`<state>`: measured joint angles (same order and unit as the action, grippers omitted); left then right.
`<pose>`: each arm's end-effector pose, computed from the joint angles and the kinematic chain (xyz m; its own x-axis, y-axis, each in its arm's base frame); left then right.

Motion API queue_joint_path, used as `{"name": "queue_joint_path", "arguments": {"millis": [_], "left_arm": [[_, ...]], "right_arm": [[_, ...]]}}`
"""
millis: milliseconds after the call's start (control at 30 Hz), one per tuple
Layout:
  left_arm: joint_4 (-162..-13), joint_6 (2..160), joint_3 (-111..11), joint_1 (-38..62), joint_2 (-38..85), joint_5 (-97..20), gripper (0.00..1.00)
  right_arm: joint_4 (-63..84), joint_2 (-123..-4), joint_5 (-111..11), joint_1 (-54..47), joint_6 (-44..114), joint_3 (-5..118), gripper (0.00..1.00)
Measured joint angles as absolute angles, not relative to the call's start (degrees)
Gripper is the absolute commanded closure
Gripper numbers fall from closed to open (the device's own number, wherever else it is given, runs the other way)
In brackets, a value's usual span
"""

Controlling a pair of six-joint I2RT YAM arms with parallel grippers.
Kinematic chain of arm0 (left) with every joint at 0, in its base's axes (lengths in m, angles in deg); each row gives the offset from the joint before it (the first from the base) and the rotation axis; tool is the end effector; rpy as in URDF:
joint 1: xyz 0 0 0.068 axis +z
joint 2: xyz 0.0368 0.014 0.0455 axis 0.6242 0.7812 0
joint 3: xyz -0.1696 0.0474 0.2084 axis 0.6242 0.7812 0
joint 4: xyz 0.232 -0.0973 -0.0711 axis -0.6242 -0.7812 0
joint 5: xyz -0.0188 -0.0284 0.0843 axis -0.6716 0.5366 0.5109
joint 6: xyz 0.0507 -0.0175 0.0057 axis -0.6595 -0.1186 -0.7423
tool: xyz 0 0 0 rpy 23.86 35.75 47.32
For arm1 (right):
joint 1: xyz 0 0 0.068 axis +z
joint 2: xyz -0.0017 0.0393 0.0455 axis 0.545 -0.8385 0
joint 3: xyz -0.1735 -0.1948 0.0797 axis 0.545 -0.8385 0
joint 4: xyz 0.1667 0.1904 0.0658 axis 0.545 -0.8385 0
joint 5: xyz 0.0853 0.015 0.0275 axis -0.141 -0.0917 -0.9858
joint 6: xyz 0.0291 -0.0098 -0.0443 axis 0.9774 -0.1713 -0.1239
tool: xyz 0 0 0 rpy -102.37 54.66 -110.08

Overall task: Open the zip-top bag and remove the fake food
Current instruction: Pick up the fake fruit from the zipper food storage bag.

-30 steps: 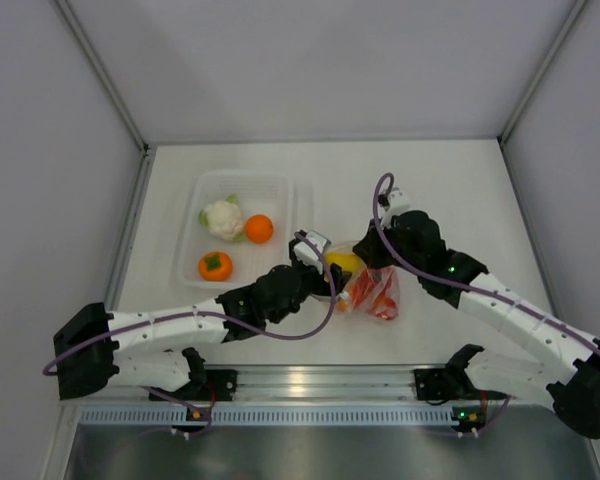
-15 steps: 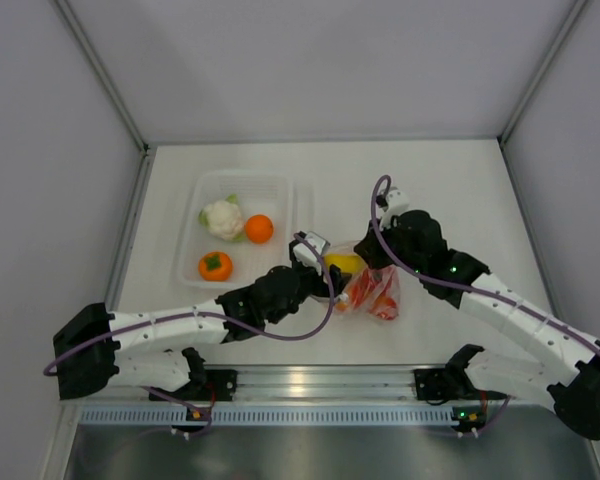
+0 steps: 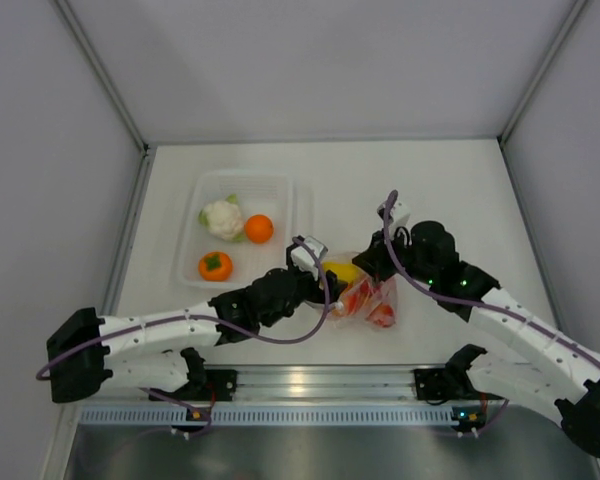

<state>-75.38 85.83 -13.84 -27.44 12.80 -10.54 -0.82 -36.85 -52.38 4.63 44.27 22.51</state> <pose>0.1145 -0.2283 0.2579 -0.3042 0.0387 -0.9518 0.6697 0.7192 -0.1848 0.1686 0.1377 0.2859 -0.5210 -0.0559 -0.8517 -0.6035 0.7298 0.3212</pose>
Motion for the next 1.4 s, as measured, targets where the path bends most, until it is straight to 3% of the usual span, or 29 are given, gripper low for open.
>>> {"name": "queue_joint_path", "arguments": {"millis": [233,600,867,1200,1400], "left_arm": [[-80.91,91.03,-20.16,-27.28,17.48,-5.19,1.0],[-93.66,100.91,-34.41,-26.47,30.01,9.68,1.0],[-99.71,106.53,-40.62,-26.39,32.59,15.12,1.0],[-101.07,114.18,-41.27,-25.62,31.91,12.26,1.0],[-99.38,118.03,-36.27,-24.88,24.63,4.85,1.0]], "right_arm": [[1.26,-32.94,-54.3,3.18,41.99,20.89,1.0],[-0.79,-30.86,-44.86,7.56,39.83,20.96,1.0],[-0.64,-30.38,-38.5,11.69,39.63,20.96,1.0],[3.36,-31.52,-23.0,16.45,41.05,19.6,1.0],[8.6,-35.17,-17.93,16.76,43.35,15.56,1.0]]}}
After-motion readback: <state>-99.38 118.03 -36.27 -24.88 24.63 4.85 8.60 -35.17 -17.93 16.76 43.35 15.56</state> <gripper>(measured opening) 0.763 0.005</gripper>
